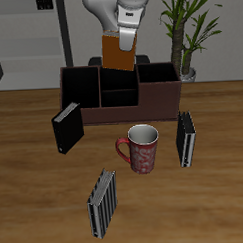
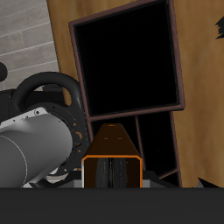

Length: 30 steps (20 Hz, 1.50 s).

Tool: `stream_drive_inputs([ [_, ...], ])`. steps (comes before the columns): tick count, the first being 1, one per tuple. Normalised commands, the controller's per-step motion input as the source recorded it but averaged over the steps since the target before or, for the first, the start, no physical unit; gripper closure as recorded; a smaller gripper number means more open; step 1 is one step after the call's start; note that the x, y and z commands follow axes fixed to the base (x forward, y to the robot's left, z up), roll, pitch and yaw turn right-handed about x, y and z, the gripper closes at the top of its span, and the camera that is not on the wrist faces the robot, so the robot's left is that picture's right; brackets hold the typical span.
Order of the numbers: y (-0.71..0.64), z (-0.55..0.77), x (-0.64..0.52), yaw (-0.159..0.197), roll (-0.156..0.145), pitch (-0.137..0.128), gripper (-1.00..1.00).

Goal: Place the orange book into the back desk caddy's back compartment

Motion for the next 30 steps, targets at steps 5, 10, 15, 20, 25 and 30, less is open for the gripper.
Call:
stream_drive_inputs([
  [5,-0.03,-0.09,-0.02,0.022,-0.004,0.029,1.0],
  [10,-0.08,-0.07,0.01,0.015,-0.014,0.016,1.0],
  [15,-0.07,0.03,0.04,0.004,-0.013,-0.011,1.0],
  [20,-0.03,-0.03,0.01,0.005,-0.001,-0.001,1.0],
  [25,0.07,-0.08,0.02,0.0,0.016,0.013,1.0],
  [30,0.05,-0.07,-0.01,0.01,0.016,0.018,1.0],
])
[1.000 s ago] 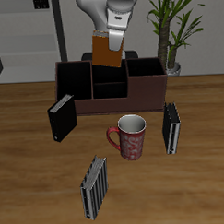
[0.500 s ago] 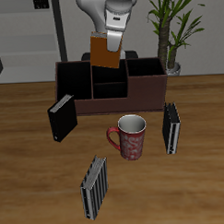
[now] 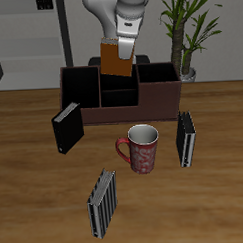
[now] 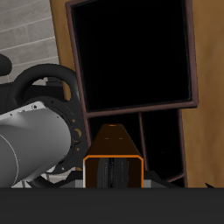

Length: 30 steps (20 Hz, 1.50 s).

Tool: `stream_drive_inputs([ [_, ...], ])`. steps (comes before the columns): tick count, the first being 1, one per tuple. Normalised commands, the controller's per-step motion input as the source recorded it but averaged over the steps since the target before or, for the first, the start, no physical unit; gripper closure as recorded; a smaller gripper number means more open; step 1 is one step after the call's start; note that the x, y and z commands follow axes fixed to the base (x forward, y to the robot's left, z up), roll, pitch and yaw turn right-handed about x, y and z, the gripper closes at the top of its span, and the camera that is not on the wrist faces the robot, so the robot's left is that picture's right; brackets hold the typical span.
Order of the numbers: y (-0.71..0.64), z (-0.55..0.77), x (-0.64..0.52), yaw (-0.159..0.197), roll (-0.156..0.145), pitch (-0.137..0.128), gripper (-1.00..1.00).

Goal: Place the orange book into the back desk caddy's back compartment

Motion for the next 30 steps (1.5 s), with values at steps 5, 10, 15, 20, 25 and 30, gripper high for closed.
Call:
stream_drive_inputs([
  [5,-0.03,-0.05,0.01,0.001,0.001,0.019,1.0],
  [10,0.01,-0.14,0.06,0.0,0.004,0.029,1.0],
  [15,0.05,-0.13,0.03,0.0,0.011,0.019,1.0],
  [20,0.07,-0.13,0.03,-0.004,0.017,0.025,1.0],
  [25,0.02,-0.12,0.0,-0.004,0.01,0.02,1.0],
  [30,-0.04,-0.21,-0.03,0.003,-0.003,0.045,1.0],
])
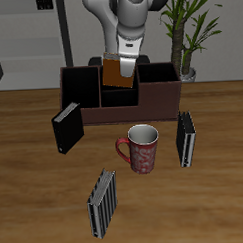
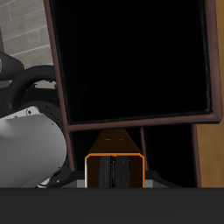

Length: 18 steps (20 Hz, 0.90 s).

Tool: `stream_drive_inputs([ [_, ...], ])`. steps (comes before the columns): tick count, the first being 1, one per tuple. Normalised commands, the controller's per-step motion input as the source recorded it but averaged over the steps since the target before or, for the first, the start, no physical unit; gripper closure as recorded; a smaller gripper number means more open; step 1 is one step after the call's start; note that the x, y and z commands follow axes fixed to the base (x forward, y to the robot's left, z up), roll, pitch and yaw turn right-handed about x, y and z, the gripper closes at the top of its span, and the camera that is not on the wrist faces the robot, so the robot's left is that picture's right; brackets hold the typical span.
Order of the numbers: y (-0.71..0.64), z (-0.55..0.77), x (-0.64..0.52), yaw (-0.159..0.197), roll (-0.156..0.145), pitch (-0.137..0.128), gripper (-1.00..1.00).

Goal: Place the orange book into the back desk caddy's back compartment

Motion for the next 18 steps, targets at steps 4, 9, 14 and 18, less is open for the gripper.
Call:
stream_drive_inputs([
  [4,-0.04,-0.14,-0.04,0.008,-0.005,0.033,1.0],
  [9,0.03,-0.23,0.02,-0.002,0.004,0.044,1.0],
  [14,0.04,-0.25,0.0,-0.014,0.007,0.039,1.0],
  [18,0.05,-0.26,0.01,0.0,0.01,0.042,1.0],
])
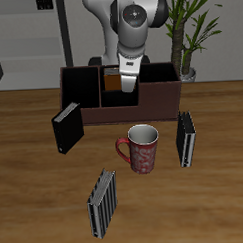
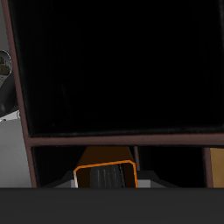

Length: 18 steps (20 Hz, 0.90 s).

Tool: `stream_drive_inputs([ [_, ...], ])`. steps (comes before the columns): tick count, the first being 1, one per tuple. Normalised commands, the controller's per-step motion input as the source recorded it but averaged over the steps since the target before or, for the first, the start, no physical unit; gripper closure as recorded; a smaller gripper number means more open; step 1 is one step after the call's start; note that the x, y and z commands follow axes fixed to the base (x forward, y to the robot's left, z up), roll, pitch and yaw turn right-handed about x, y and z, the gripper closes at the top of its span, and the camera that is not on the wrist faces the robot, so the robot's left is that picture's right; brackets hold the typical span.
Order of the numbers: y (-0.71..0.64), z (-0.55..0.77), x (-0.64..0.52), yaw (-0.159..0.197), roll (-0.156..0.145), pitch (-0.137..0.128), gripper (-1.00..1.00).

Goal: Place the orange book into the back desk caddy's back compartment

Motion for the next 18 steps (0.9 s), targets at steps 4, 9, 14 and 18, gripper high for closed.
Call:
stream_drive_inputs([
  [4,-0.03,-0.25,0.01,-0.012,-0.003,0.053,1.0],
  [9,0.02,-0.32,0.01,-0.003,-0.011,0.051,1.0],
  [14,0.11,-0.14,0.02,-0.044,0.028,0.042,-1.0],
  [18,0.02,0.13,0.07,-0.056,0.025,-0.018,-1.0],
])
